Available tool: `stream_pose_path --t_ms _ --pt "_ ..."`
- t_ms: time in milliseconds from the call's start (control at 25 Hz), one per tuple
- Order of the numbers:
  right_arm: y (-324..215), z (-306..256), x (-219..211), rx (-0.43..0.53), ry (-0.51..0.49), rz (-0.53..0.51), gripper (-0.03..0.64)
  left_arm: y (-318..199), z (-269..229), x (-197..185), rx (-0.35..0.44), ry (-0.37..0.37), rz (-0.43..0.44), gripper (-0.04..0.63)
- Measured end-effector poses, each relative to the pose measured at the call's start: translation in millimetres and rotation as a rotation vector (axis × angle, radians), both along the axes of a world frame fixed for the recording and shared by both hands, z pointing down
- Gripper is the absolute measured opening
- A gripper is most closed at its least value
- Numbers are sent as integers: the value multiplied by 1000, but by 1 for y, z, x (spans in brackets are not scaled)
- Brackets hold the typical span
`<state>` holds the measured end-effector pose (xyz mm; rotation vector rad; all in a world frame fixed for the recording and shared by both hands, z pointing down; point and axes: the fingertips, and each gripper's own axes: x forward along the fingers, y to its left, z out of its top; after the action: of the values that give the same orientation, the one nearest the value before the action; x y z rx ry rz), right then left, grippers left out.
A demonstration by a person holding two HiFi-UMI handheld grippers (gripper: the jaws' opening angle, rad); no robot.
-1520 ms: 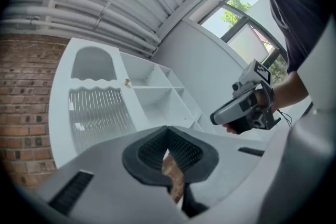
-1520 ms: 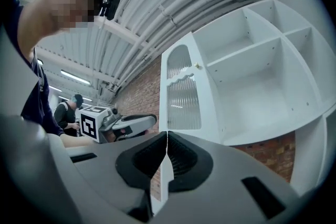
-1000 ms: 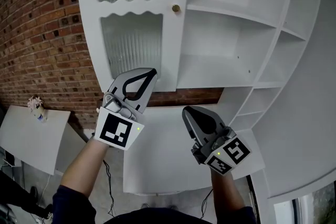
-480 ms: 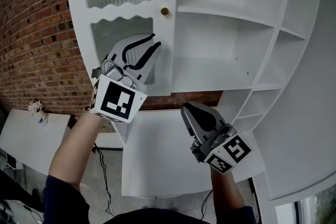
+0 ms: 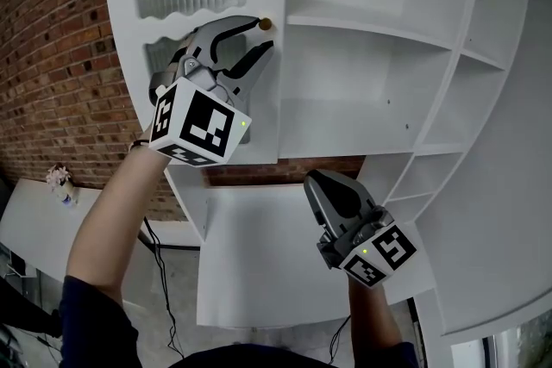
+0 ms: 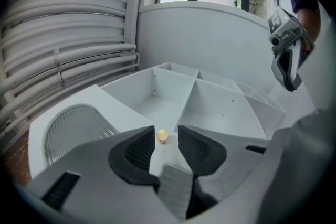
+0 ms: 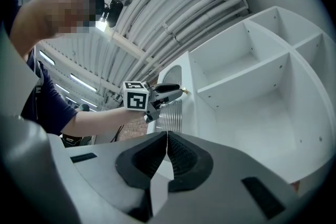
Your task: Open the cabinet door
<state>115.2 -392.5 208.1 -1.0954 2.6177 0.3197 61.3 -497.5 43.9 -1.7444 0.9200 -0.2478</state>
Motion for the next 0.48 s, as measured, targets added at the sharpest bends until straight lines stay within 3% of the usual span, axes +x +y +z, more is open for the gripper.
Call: stream_pose_path --t_ms 480 --pt "-2 -21 2 39 7 -13 26 -25 -12 13 -2 -106 -114 132"
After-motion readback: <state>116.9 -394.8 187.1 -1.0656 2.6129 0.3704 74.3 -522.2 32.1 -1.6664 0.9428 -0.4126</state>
